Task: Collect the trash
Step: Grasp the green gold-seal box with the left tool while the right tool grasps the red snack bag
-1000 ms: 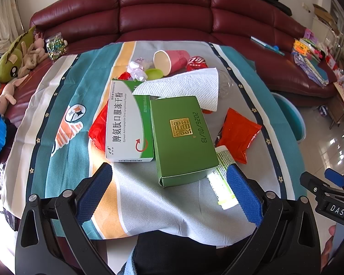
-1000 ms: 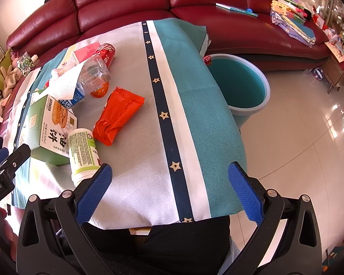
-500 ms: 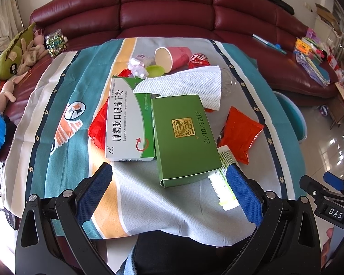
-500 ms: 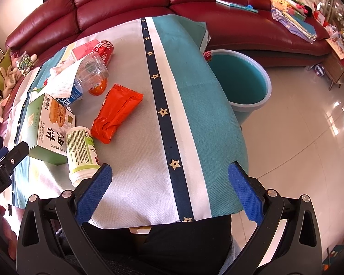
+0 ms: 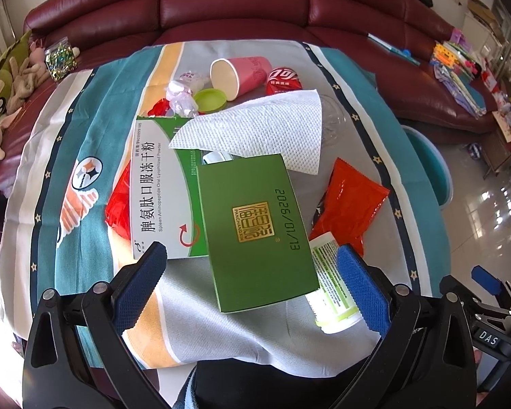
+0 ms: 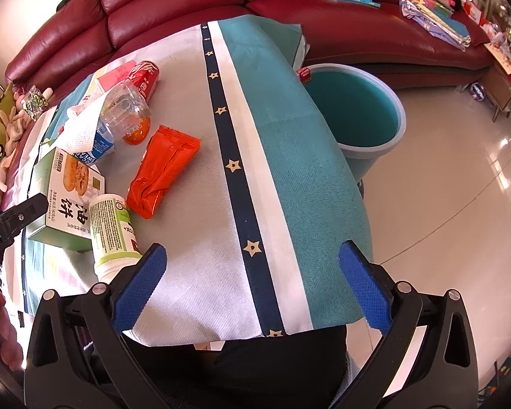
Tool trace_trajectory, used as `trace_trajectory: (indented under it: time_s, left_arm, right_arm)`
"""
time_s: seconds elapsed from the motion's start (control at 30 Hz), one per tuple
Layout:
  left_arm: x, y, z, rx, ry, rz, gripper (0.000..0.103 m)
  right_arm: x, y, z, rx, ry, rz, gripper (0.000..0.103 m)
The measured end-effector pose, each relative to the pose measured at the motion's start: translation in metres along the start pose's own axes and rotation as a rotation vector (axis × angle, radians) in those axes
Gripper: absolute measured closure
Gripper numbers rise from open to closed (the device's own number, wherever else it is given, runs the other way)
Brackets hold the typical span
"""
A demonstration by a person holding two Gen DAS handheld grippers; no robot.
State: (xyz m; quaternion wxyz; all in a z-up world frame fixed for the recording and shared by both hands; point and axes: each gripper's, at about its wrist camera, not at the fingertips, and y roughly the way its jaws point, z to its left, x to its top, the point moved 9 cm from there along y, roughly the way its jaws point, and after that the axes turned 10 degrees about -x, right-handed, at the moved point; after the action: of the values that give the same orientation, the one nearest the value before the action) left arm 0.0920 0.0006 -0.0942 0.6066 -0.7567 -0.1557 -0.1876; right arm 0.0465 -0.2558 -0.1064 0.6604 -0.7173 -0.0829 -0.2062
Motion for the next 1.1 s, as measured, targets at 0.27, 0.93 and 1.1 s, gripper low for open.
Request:
trace_trajectory:
  time_s: [0.27,0.93,1.1]
  left_arm:
    - [0.001,0.027,0.005,0.017,-0.003,0.058,0.009]
    - [-0.009,0.037,0.014,-0.058,0.045,0.067,0.034]
    - [-0.009,0.032,0.012,-0.085,0.065,0.046,0.043]
  right_arm:
    - [0.004,0.03,0.0,0.05,0.026,0.063,0.006]
    - [0.053,0.086,0.093,0.219,-0.037,0.147,0.021]
    - [0.053,0.086,0.108,0.204,-0.074,0.113,0.035]
